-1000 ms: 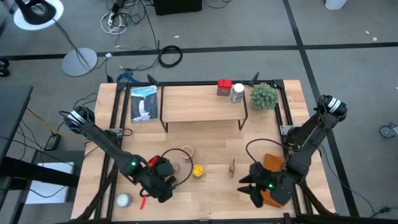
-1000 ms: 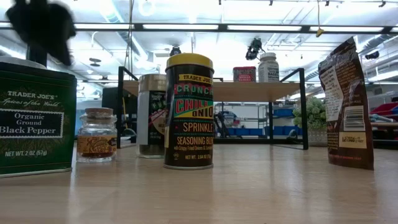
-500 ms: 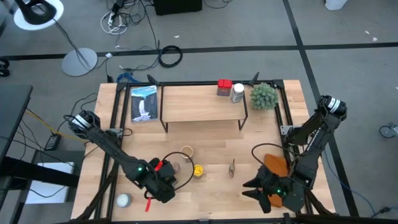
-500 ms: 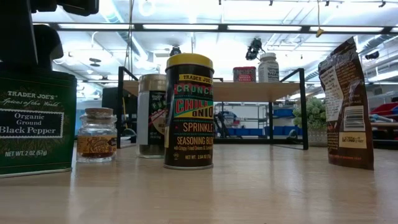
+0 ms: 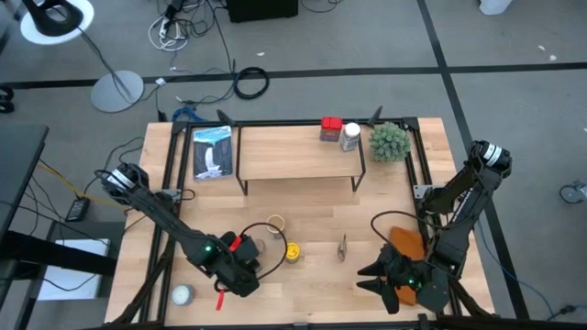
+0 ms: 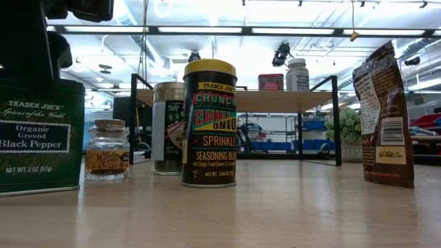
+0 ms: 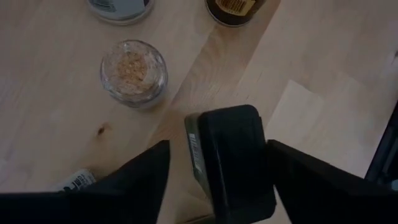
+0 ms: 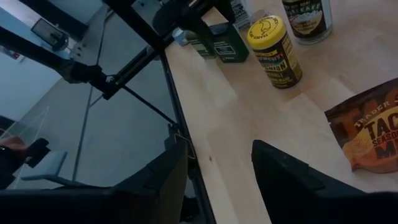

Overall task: Shelf spices
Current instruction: Put the black seasoning can on the shelf

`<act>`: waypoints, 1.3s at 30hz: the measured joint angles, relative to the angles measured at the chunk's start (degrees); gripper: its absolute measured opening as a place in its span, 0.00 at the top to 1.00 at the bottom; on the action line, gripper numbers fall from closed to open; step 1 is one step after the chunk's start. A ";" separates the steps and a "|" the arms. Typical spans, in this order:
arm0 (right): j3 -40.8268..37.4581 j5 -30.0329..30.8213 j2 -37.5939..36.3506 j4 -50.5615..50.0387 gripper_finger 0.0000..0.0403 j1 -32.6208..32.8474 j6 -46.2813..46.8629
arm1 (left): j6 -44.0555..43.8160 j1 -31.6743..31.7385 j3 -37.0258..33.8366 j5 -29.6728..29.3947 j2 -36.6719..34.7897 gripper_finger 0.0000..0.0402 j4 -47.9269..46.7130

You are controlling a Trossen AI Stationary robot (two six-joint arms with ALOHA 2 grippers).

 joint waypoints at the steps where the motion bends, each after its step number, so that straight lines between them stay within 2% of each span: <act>1: 0.00 0.00 0.00 0.09 0.55 0.00 0.00 | -0.02 0.00 -0.03 0.00 0.03 0.37 0.01; 6: 0.00 0.00 0.00 0.12 0.55 0.00 0.02 | -0.26 0.00 -0.23 -0.12 0.20 0.51 0.13; 11: 0.00 0.80 0.00 0.11 0.55 0.00 0.00 | -0.22 0.00 -0.23 -0.26 0.20 0.58 0.11; 17: 0.00 1.04 0.02 0.11 0.55 0.00 -0.05 | -0.02 0.00 1.27 -0.12 0.13 0.61 -1.37; 26: 0.00 1.21 0.02 0.09 0.55 0.00 -0.33 | 5.02 0.02 9.42 -2.33 0.09 0.61 -7.68; 33: 0.00 1.50 0.02 0.09 0.55 0.00 -1.02 | 15.66 0.99 17.85 -5.73 0.01 0.61 -14.85; 39: 0.00 1.51 0.02 0.07 0.55 0.00 -3.06 | 28.85 5.51 26.39 -6.10 -0.02 0.61 -20.38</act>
